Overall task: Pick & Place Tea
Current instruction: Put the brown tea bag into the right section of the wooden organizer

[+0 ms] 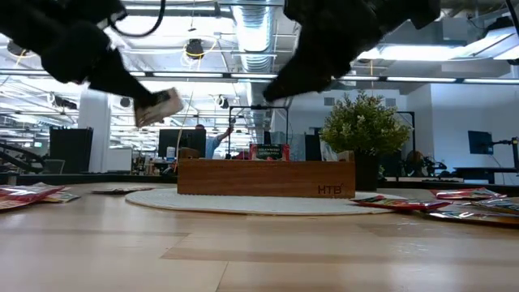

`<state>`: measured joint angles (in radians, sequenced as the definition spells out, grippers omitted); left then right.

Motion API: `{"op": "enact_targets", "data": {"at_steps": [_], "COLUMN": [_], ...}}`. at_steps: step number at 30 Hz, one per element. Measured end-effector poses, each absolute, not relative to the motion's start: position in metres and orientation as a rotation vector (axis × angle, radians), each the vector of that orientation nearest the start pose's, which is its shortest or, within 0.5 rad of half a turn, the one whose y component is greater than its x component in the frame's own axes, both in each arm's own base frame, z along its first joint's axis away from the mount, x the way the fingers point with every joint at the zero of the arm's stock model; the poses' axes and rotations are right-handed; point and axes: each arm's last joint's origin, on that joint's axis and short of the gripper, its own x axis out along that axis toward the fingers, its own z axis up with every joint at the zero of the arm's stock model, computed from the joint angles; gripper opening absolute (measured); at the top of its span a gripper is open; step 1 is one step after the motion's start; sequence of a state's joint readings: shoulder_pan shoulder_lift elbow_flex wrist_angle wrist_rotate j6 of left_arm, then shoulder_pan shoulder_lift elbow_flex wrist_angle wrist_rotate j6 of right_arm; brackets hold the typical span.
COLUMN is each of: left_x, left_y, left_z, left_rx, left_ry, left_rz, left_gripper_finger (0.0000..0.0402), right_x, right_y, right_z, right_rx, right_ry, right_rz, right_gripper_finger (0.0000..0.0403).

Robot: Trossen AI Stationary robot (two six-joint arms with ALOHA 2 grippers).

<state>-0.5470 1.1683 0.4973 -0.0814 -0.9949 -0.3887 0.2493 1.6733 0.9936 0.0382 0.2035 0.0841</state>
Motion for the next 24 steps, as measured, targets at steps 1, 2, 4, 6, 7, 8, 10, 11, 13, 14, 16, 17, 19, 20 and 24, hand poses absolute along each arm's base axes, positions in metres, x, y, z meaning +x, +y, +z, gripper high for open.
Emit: {"op": "enact_targets", "data": {"at_steps": [1, 2, 4, 6, 7, 8, 10, 11, 13, 14, 16, 17, 19, 20, 24], "left_x": [0.193, 0.197, 0.205, 0.212, 0.216, 0.219, 0.224, 0.226, 0.231, 0.233, 0.239, 0.242, 0.247, 0.249, 0.252], "left_y": [-0.09, -0.094, -0.099, -0.103, -0.105, -0.107, -0.11, -0.111, -0.114, -0.115, -0.119, -0.121, -0.124, -0.125, -0.127], "left_z": [0.184, 0.184, 0.18, 0.176, 0.173, 0.17, 0.163, 0.161, 0.158, 0.158, 0.159, 0.16, 0.16, 0.16, 0.161], "left_rx": [0.188, 0.215, 0.278, 0.32, 0.342, 0.365, 0.397, 0.403, 0.415, 0.416, 0.413, 0.41, 0.42, 0.422, 0.437], "left_ry": [0.426, 0.408, 0.395, 0.379, 0.372, 0.37, 0.365, 0.356, 0.351, 0.352, 0.35, 0.348, 0.352, 0.353, 0.357], "left_rz": [0.509, 0.499, 0.489, 0.486, 0.49, 0.493, 0.503, 0.506, 0.506, 0.5, 0.497, 0.492, 0.491, 0.487, 0.489], "left_gripper_finger": [0.0, 0.0, 0.0, 0.0, 0.0, 0.0, 0.0, 0.0, 0.0, 0.0, 0.0, 0.0, 0.0, 0.0, 0.0], "right_x": [0.345, 0.347, 0.35, 0.353, 0.354, 0.355, 0.36, 0.362, 0.368, 0.372, 0.381, 0.385, 0.394, 0.399, 0.405], "right_y": [0.081, 0.08, 0.078, 0.075, 0.073, 0.07, 0.066, 0.064, 0.061, 0.061, 0.061, 0.062, 0.063, 0.064, 0.066], "right_z": [0.204, 0.206, 0.211, 0.215, 0.217, 0.218, 0.218, 0.217, 0.211, 0.208, 0.197, 0.193, 0.192, 0.193, 0.191], "right_rx": [-0.041, -0.02, 0.022, 0.055, 0.068, 0.081, 0.109, 0.114, 0.115, 0.105, 0.071, 0.055, 0.032, 0.025, -0.01], "right_ry": [0.597, 0.565, 0.51, 0.485, 0.479, 0.474, 0.457, 0.449, 0.433, 0.437, 0.462, 0.47, 0.458, 0.445, 0.458], "right_rz": [0.012, 0.01, 0.0, -0.016, -0.029, -0.041, -0.059, -0.065, -0.072, -0.073, -0.073, -0.069, -0.063, -0.06, -0.053], "right_gripper_finger": [0.0107, 0.0122, 0.015, 0.0172, 0.0181, 0.0187, 0.0193, 0.0194, 0.0193, 0.0191, 0.0184, 0.018, 0.0171, 0.0166, 0.0131]}}
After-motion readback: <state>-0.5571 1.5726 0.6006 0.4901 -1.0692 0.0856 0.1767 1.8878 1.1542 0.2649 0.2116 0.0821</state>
